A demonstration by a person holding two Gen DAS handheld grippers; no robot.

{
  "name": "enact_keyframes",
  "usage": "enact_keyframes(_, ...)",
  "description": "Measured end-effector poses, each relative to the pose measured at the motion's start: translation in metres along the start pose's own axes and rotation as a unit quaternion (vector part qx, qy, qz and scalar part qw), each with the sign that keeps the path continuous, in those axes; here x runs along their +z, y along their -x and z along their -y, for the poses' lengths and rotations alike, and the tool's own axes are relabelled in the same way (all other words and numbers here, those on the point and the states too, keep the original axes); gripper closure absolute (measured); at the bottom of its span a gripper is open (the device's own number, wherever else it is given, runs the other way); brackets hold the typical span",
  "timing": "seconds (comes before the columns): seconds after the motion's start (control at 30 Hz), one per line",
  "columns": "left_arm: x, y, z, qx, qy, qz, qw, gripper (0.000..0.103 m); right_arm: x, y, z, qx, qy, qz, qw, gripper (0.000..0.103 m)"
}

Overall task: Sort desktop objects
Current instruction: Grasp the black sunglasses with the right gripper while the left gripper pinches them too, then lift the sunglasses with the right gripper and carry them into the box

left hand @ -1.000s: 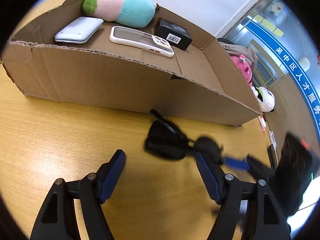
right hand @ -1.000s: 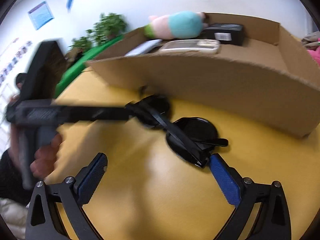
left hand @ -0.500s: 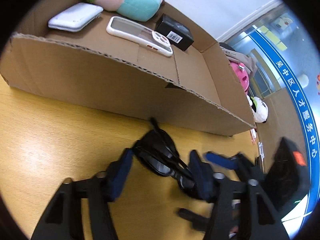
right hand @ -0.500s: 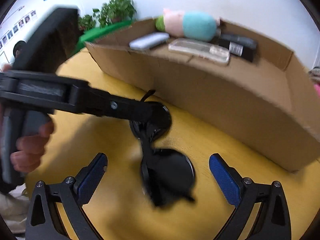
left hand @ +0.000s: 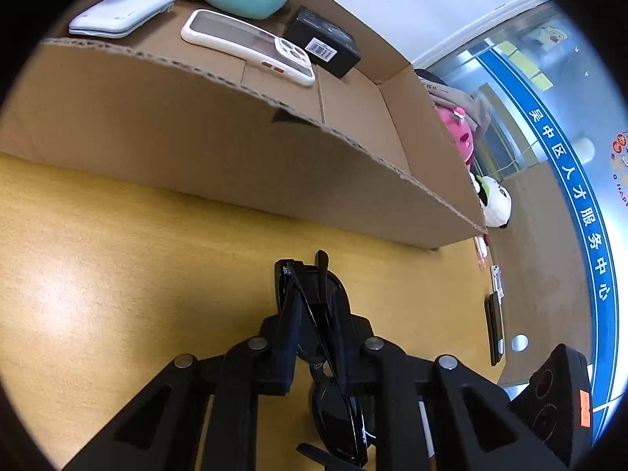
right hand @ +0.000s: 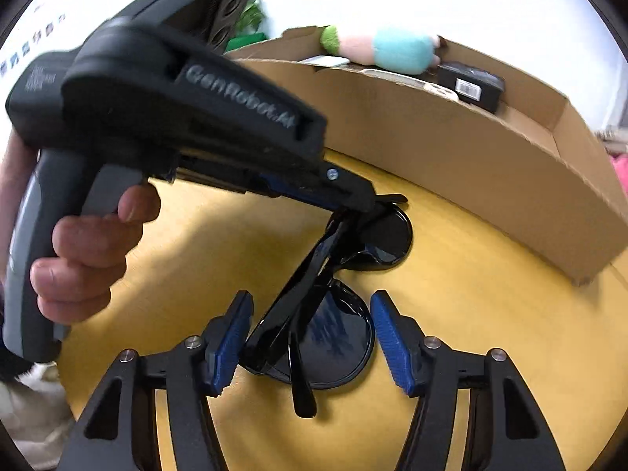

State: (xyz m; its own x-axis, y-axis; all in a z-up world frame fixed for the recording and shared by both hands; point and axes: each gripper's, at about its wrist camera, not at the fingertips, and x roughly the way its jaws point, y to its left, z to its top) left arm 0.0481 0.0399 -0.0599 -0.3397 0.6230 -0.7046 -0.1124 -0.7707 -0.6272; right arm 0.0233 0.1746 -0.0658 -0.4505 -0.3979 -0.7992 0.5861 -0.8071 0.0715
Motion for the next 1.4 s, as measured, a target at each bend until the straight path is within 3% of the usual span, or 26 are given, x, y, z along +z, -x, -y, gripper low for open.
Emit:
enact_keyframes(0.33,-0.006,0.011,0.007,-0.003,-0.001,0.003,1.0000,0.091,-0.001,0.012,-0.010,0.014,-0.008,0.016,1.000,0.040)
enact_keyframes(0.37,-0.006,0.014,0.010,-0.002,-0.004,0.006,1.0000,0.092,0.001,0.015,-0.013,0.014,-0.003,0.023,1.000,0.044)
enact_keyframes(0.47,-0.005,0.021,0.019,-0.014,-0.012,0.008,0.9998,0.096,0.006,0.024,-0.019,0.013,0.008,0.036,0.999,0.071)
enact_keyframes(0.87,-0.009,0.021,0.028,-0.001,-0.034,0.003,0.9994,0.099,0.009,0.031,-0.003,0.055,-0.045,0.058,0.996,0.071)
enact_keyframes(1.0,-0.011,0.013,0.025,-0.001,-0.037,-0.028,0.9989,0.099,0.009,0.028,0.001,0.071,-0.057,0.053,0.994,0.072)
enact_keyframes(1.07,-0.015,0.008,0.022,0.000,-0.044,-0.039,0.9983,0.091,0.007,0.019,0.005,0.076,-0.067,0.040,0.994,0.069)
enact_keyframes(1.13,-0.017,0.008,0.021,-0.012,-0.046,-0.044,0.9979,0.071,0.004,0.011,0.011,0.101,-0.094,0.036,0.990,0.067)
enact_keyframes(1.17,-0.019,0.007,0.021,-0.014,-0.049,-0.048,0.9975,0.069,0.003,0.008,0.013,0.107,-0.103,0.033,0.988,0.065)
enact_keyframes(1.3,-0.026,-0.003,0.025,0.002,-0.084,-0.075,0.9936,0.072,0.000,-0.001,0.015,0.114,-0.117,0.022,0.986,0.057)
enact_keyframes(1.4,-0.027,-0.004,0.026,0.016,-0.099,-0.078,0.9918,0.085,0.001,-0.003,0.018,0.130,-0.129,0.024,0.983,0.057)
